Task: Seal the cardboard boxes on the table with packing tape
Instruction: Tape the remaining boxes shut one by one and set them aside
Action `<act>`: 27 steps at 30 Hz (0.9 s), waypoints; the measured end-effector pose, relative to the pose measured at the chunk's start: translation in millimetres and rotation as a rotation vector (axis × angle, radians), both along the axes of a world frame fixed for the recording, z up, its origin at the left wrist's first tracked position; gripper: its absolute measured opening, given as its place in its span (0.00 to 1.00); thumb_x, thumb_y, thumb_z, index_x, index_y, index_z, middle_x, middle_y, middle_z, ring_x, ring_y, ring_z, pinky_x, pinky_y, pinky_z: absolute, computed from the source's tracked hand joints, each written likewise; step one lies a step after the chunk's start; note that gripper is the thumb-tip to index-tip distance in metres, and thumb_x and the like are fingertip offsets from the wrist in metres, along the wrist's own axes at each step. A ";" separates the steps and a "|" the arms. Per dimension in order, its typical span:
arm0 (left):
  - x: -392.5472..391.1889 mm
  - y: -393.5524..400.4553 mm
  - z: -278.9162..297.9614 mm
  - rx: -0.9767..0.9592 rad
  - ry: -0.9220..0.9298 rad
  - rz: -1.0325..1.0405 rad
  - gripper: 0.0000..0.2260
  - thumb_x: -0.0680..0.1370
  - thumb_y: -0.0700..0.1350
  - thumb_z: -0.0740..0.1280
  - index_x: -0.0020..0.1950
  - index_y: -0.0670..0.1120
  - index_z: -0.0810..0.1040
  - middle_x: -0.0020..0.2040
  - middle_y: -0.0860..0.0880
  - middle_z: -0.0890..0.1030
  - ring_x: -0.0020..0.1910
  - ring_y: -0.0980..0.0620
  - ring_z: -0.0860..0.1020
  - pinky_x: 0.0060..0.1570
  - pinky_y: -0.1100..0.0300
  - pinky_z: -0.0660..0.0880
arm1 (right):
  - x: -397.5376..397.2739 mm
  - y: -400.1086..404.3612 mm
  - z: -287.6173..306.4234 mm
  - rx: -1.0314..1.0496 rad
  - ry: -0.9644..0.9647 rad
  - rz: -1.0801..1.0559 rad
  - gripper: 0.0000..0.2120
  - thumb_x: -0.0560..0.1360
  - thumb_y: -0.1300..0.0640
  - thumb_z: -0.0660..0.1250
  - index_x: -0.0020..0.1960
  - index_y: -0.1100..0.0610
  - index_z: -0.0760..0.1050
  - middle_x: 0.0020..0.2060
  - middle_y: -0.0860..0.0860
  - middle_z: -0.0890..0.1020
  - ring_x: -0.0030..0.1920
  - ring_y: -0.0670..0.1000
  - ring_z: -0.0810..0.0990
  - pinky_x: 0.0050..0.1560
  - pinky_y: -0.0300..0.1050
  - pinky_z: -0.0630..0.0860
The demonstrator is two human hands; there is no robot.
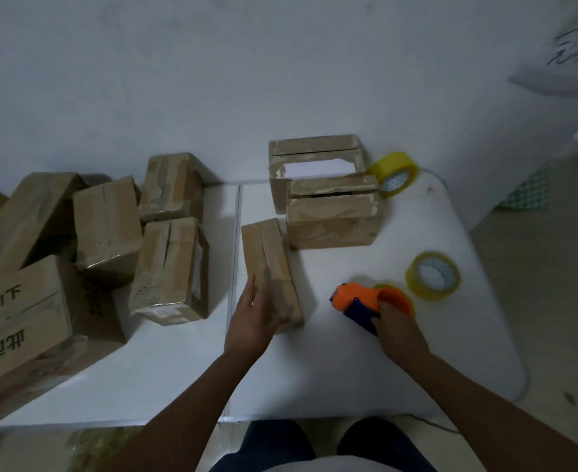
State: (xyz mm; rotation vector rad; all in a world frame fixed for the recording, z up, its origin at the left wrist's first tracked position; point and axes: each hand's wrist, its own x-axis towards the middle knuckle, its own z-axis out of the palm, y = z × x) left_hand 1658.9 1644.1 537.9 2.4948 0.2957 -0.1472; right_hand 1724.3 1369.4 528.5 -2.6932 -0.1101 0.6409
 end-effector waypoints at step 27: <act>48.3 -52.9 45.3 -1.015 0.483 0.333 0.09 0.82 0.43 0.65 0.57 0.42 0.81 0.43 0.47 0.82 0.44 0.52 0.78 0.44 0.60 0.74 | -3.1 0.5 62.8 0.327 0.071 -0.029 0.14 0.83 0.51 0.54 0.51 0.58 0.74 0.46 0.54 0.80 0.44 0.52 0.79 0.38 0.39 0.69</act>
